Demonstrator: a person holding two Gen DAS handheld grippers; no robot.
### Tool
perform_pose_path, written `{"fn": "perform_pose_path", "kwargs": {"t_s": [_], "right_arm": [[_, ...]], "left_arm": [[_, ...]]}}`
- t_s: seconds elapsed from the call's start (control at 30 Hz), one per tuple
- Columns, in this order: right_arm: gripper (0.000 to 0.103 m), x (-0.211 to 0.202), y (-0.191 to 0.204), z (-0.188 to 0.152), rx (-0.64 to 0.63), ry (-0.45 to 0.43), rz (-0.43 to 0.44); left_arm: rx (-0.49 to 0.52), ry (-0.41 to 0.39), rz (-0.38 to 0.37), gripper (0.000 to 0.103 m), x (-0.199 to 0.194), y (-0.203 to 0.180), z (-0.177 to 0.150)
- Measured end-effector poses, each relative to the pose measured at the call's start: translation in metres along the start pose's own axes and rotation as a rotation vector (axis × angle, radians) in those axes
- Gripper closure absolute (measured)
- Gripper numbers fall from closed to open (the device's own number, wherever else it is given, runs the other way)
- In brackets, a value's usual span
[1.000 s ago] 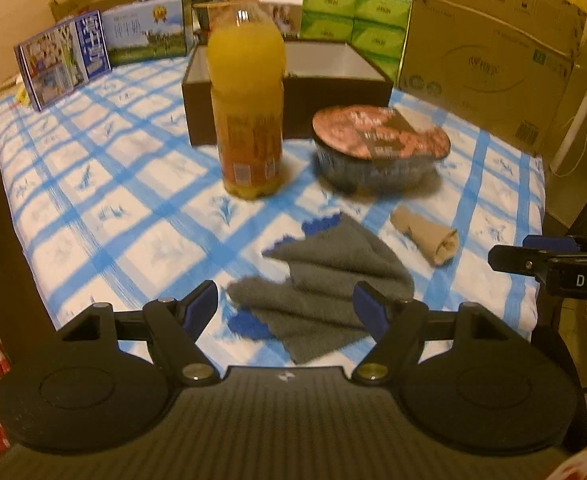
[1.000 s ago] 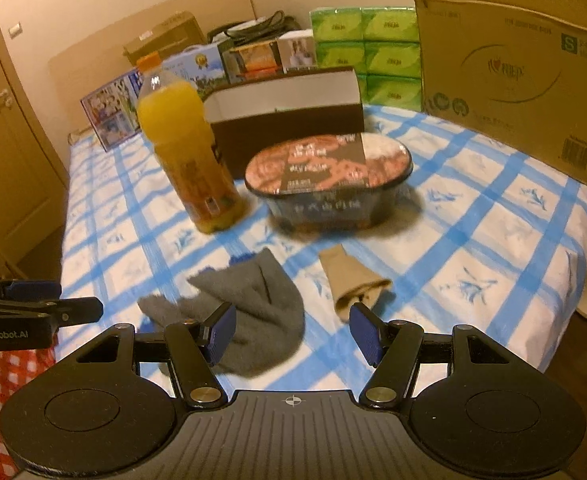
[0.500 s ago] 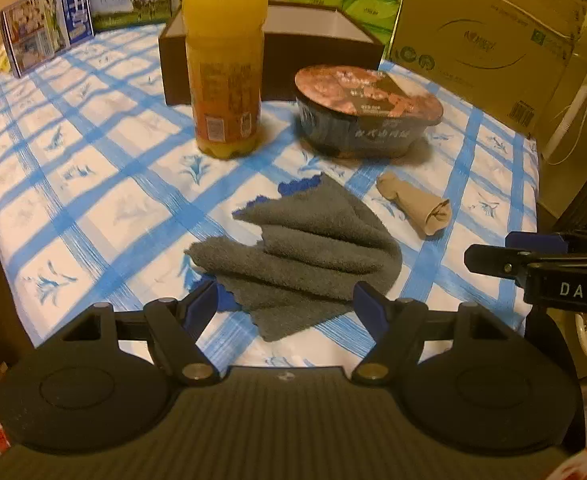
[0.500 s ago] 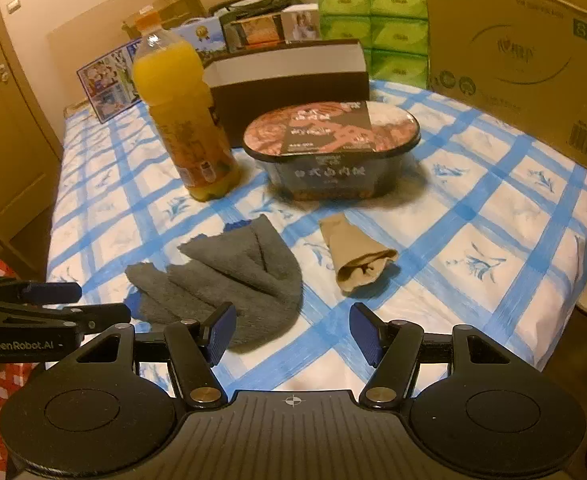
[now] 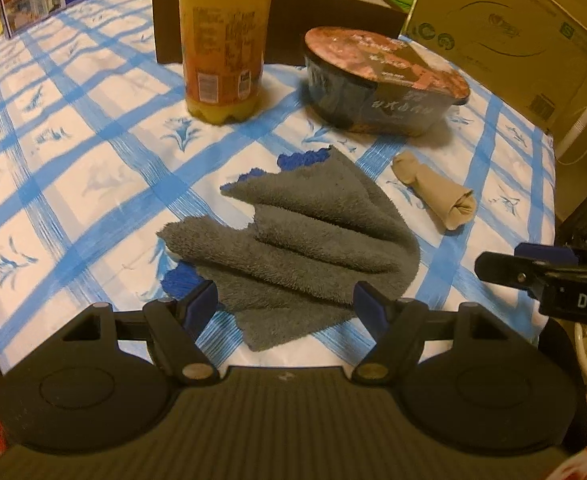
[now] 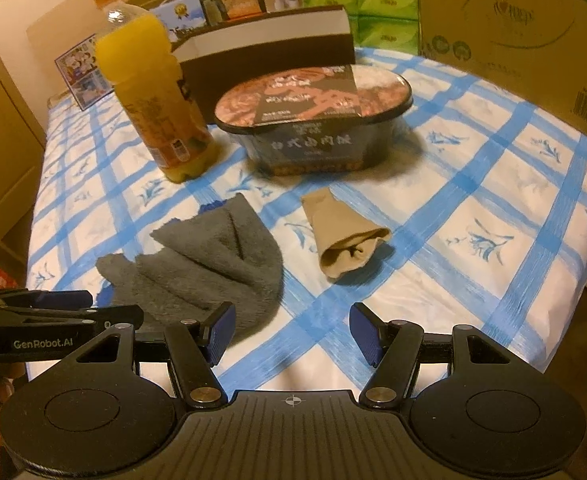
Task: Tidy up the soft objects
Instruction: 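Close the left tool on the edge of the grey towel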
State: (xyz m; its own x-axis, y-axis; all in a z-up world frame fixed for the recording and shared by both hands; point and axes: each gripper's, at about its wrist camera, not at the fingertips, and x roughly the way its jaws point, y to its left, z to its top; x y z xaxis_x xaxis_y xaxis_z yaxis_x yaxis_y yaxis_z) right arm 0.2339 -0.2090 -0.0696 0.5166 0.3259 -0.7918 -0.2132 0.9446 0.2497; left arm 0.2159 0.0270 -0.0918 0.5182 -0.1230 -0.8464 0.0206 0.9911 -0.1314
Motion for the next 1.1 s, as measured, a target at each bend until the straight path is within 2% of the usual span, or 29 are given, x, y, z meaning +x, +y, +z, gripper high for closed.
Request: {"fn": "perform_pose_path", "kwargs": {"t_s": [0.33,0.43,0.53,0.6,0.73,0.87,1.1], "right_arm": [[0.040,0.010,-0.016,0.003,0.037,0.015,-0.015],[0.040,0.011,-0.018,0.003,0.040,0.019,-0.018],[0.040,0.012,-0.018,0.003,0.043,0.022,-0.021],[0.040,0.013,-0.018,0.002,0.044,0.025,-0.025],[0.040,0.013,-0.019,0.003,0.044,0.029,-0.030],[0.040,0.012,-0.017,0.003,0.036,0.025,-0.032],[0.040,0.009,-0.013,0.004,0.028,0.018,-0.033]], "left_arm": [[-0.075,0.020,-0.018,0.030,0.028,0.007,0.006],[-0.112,0.035,-0.016,0.033,0.038,0.011,0.006],[-0.113,0.036,-0.001,0.042,0.046,0.010,0.005],[-0.095,0.032,0.019,0.060,0.050,0.008,0.005],[-0.032,0.011,0.043,0.077,0.049,0.003,0.007],[-0.032,0.008,0.037,0.094,0.047,0.009,0.010],[-0.002,-0.004,0.048,0.099,0.035,0.018,0.010]]}}
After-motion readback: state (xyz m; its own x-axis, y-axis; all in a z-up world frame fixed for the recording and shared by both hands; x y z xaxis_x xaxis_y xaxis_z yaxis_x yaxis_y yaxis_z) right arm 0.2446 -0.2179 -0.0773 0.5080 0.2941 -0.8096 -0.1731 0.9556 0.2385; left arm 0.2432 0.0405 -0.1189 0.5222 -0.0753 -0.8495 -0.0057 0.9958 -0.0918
